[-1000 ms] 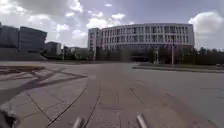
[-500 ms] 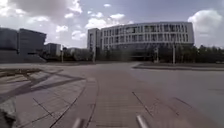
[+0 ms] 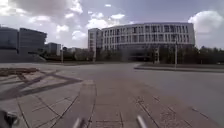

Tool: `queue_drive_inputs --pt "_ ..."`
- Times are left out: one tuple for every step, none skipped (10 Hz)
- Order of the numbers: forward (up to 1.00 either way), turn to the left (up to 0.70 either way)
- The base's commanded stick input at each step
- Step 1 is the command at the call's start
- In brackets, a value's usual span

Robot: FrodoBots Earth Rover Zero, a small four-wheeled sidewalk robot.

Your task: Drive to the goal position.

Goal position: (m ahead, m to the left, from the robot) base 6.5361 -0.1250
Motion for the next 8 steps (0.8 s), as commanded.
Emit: queue_drive_inputs --pt "0.7 0.0" --pt "0.7 0.0" --pt "0.7 0.0" --pt "0.7 0.0" --pt "0.7 0.0" --pt "0.7 0.0" --pt "0.7 0.0" --pt "0.7 0.0"
